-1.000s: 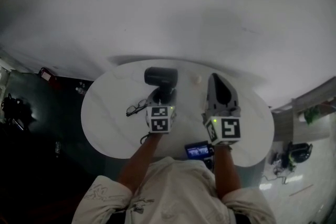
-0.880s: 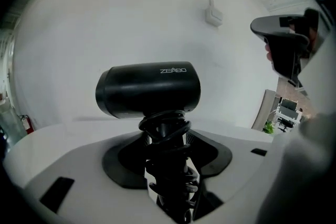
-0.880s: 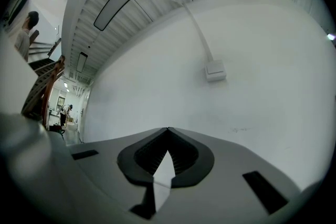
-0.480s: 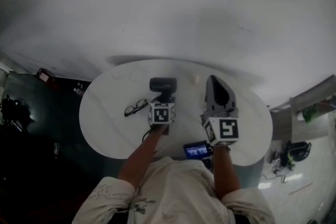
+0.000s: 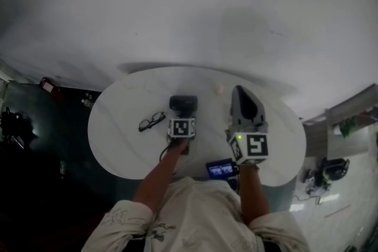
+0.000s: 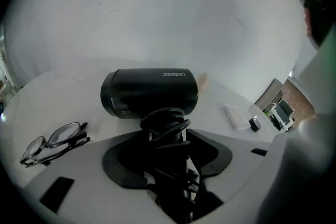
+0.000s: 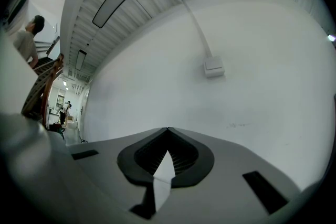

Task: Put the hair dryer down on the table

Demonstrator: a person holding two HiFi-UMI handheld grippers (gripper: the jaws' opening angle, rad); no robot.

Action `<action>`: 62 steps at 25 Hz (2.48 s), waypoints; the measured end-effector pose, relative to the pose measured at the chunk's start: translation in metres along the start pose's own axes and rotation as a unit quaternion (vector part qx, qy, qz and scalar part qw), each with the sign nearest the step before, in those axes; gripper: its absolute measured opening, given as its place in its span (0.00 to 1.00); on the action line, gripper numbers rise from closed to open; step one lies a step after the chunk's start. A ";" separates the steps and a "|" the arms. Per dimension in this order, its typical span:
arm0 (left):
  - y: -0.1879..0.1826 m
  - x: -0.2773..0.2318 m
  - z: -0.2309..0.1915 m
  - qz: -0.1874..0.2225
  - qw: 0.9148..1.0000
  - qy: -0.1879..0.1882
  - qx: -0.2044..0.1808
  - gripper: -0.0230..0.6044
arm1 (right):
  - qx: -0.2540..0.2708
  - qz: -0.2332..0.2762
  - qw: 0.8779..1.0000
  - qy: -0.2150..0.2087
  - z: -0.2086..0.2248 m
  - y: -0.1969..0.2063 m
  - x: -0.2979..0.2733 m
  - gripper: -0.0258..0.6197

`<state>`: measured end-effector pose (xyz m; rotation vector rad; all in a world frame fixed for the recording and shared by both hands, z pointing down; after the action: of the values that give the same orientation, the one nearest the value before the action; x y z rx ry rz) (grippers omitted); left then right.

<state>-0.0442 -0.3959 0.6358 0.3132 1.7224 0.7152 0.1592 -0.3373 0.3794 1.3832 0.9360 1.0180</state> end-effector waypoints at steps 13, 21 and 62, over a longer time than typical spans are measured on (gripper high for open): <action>0.000 -0.012 0.010 -0.039 0.999 0.014 0.001 0.40 | 0.003 -0.013 1.000 -0.007 -0.005 0.004 -0.005 0.04; -0.007 -0.010 0.010 -0.030 0.999 0.018 0.001 0.47 | 0.006 -0.010 1.000 -0.009 -0.003 0.002 -0.004 0.04; -0.122 0.241 0.051 0.474 0.873 -0.036 -0.108 0.39 | 0.032 0.041 0.999 -0.011 -0.014 -0.034 0.015 0.04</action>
<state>-0.0433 -0.3411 0.3659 1.0483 1.3286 1.5636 0.1516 -0.3169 0.3463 1.4931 0.9080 1.0414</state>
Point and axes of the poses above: the fingertips, and each gripper's own axes: x backward along the fingers, z to its right, y out of its underside, the point moved 9 cm from there along x, backward along the fingers, and after that the axes turned 2 degrees about -x, right-handed, at the moved point
